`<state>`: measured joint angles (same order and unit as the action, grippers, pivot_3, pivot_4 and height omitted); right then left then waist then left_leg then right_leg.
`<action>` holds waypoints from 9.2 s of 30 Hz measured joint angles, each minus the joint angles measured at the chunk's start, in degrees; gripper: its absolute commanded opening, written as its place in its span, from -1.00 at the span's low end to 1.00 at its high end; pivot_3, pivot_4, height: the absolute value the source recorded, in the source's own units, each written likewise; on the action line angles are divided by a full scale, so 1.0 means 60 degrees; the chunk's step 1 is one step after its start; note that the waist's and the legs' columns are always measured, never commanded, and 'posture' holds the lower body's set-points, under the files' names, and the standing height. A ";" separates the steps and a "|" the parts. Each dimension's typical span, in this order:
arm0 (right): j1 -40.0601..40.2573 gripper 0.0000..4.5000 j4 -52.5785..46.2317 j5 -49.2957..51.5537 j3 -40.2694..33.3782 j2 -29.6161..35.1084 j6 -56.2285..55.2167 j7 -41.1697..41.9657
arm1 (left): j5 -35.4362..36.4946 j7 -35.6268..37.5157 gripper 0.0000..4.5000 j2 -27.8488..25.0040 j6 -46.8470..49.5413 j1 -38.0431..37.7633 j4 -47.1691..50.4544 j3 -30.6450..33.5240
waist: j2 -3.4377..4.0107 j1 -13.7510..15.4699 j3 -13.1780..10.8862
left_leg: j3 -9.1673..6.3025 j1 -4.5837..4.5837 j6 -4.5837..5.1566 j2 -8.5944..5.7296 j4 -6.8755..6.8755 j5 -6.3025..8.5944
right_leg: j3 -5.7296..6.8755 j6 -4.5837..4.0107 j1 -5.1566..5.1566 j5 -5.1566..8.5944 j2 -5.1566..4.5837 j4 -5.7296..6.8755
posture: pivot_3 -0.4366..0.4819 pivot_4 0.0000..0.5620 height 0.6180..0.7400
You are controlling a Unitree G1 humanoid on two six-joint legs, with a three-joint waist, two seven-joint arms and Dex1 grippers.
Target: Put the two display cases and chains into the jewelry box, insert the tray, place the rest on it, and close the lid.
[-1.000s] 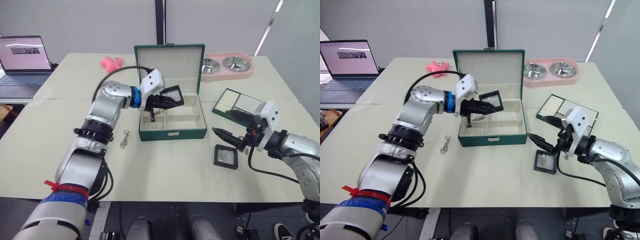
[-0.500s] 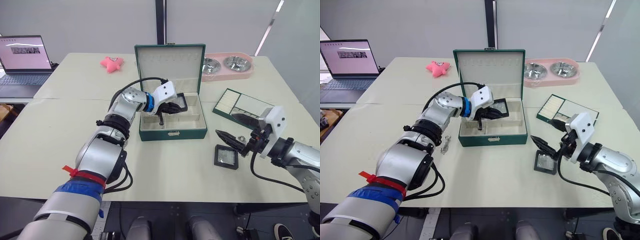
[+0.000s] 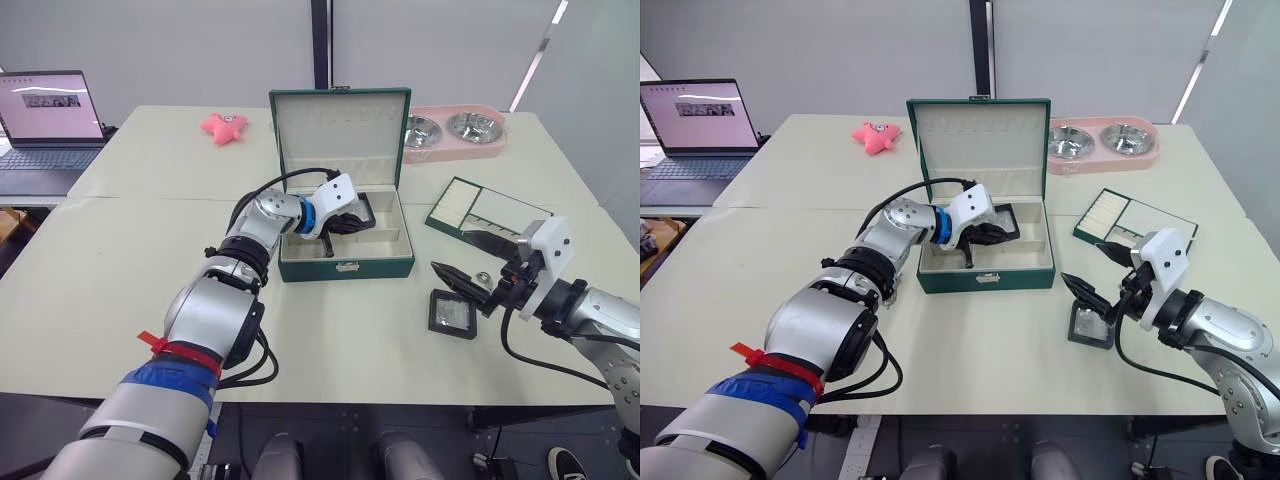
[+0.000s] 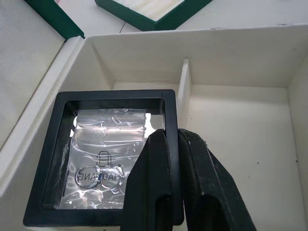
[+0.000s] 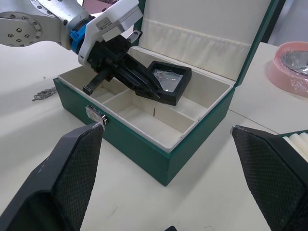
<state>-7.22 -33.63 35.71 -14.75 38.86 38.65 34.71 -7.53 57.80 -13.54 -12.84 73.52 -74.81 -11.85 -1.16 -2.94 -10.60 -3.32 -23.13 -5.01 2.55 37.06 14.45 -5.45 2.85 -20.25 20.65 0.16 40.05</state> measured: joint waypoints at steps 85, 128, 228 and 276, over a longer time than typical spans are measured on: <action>-0.0466 1.00 0.0231 0.0254 0.0268 0.0102 -0.0049 0.0031 | 0.1305 0.1290 -0.99 -0.0672 0.2601 -0.1281 0.1932 0.1609 | 0.0003 -0.0046 0.0002 | -0.0014 0.0004 0.0000 0.0004 0.0018 -0.0001 | 0.0013 0.0000 0.0001 0.0000 0.0001 0.0031 | -0.05 -0.47 1.00; -0.0388 1.00 0.0455 0.0296 0.0166 0.0051 -0.0138 0.0097 | 0.2661 0.2529 -0.10 -0.0420 0.3778 -0.1146 0.3070 0.2147 | 0.0002 -0.0052 0.0002 | -0.0012 0.0006 -0.0001 0.0004 0.0020 -0.0002 | 0.0009 0.0000 0.0001 0.0000 0.0004 0.0041 | -0.05 -0.47 1.00; -0.1358 1.00 0.2122 -0.1099 0.3397 -0.0781 -0.1920 0.2944 | 0.4412 -0.6826 1.00 -0.0876 0.6303 -1.2270 1.4938 0.4216 | 0.0006 0.0049 0.0012 | -0.0002 0.0038 -0.0001 0.0018 0.0003 -0.0001 | -0.0005 0.0000 0.0028 0.0000 -0.0013 0.0011 | -0.05 -0.47 1.00; -0.1539 1.00 0.2122 -0.1038 0.3390 -0.1053 -0.1614 0.2768 | 0.3354 -0.7624 -0.31 -0.0725 0.7922 -1.0391 1.3884 0.3350 | 0.0009 0.0190 0.0015 | -0.0002 0.0042 -0.0001 0.0011 0.0003 -0.0001 | -0.0005 0.0000 0.0036 0.0000 -0.0018 0.0006 | -0.05 -0.47 1.00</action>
<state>-16.45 -20.90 29.48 5.59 32.54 28.97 51.31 12.60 12.06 -17.89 34.69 11.18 8.49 8.25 -1.11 -1.80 -10.51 -3.34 -22.88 -5.01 2.62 37.08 14.44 -5.48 2.85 -20.03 20.65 0.05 40.08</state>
